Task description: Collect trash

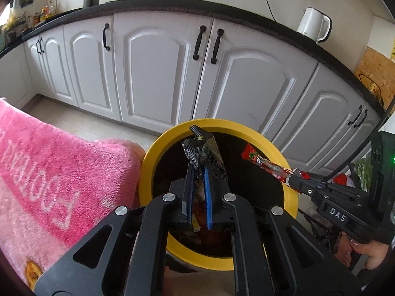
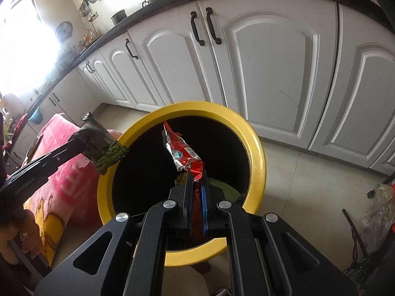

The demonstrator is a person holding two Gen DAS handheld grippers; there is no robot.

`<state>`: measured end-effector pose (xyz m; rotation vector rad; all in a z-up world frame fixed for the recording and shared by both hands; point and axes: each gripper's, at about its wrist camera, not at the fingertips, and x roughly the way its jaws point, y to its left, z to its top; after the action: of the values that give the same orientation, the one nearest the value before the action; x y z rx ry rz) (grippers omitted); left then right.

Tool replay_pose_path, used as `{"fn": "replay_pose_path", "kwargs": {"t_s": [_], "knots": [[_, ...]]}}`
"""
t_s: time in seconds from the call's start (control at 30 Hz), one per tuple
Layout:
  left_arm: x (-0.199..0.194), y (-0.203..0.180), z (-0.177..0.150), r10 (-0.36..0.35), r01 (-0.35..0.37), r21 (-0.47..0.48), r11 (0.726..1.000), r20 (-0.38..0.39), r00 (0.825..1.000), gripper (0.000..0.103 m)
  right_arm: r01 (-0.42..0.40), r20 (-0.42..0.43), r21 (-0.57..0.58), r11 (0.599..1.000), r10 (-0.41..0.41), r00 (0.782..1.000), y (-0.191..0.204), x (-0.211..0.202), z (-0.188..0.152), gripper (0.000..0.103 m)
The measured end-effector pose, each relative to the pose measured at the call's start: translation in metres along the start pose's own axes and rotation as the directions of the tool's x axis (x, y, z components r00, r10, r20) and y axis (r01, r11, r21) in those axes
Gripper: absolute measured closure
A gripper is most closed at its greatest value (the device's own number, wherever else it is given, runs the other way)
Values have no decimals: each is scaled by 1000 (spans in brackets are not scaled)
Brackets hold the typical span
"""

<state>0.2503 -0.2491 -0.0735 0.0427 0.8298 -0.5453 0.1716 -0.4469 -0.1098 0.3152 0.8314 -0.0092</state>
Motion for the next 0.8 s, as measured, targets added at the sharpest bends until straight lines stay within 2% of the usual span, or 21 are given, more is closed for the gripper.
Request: {"fn": "replay_pose_path", "kwargs": {"t_s": [0.17, 0.2, 0.27, 0.4, 0.47, 0.53, 0.6, 0.77, 0.8], "knots": [[6, 3, 1, -7, 6, -20, 1000, -19, 1000, 98, -5, -7, -9, 1000, 5, 1000, 2, 2, 1, 97], [7, 3, 1, -4, 3, -18, 1000, -24, 1000, 96, -6, -6, -14, 1000, 6, 1000, 3, 1, 1, 96], [9, 4, 2, -7, 6, -23, 1000, -36, 999, 83, -7, -7, -22, 1000, 7, 1000, 3, 0, 0, 91], [7, 5, 2, -9, 8, -24, 1000, -38, 999, 79, -5, -7, -29, 1000, 5, 1000, 3, 0, -1, 83], [4, 7, 1, -4, 3, -28, 1000, -39, 999, 65, -3, -8, -31, 1000, 3, 1000, 3, -1, -1, 80], [-1, 9, 1, 2, -3, -31, 1000, -44, 999, 58, -1, -8, -33, 999, 1, 1000, 3, -3, -2, 73], [-7, 13, 0, 12, -14, -37, 999, -45, 999, 48, 10, -1, -44, 999, -10, 1000, 5, -7, -3, 70], [-28, 23, -1, 34, -35, -52, 998, -26, 999, 22, 19, 33, -76, 997, -16, 999, 16, -23, -6, 48], [-33, 26, -1, 39, -40, -57, 998, -24, 999, 20, 25, 42, -87, 996, -21, 999, 20, -27, -7, 41]]}}
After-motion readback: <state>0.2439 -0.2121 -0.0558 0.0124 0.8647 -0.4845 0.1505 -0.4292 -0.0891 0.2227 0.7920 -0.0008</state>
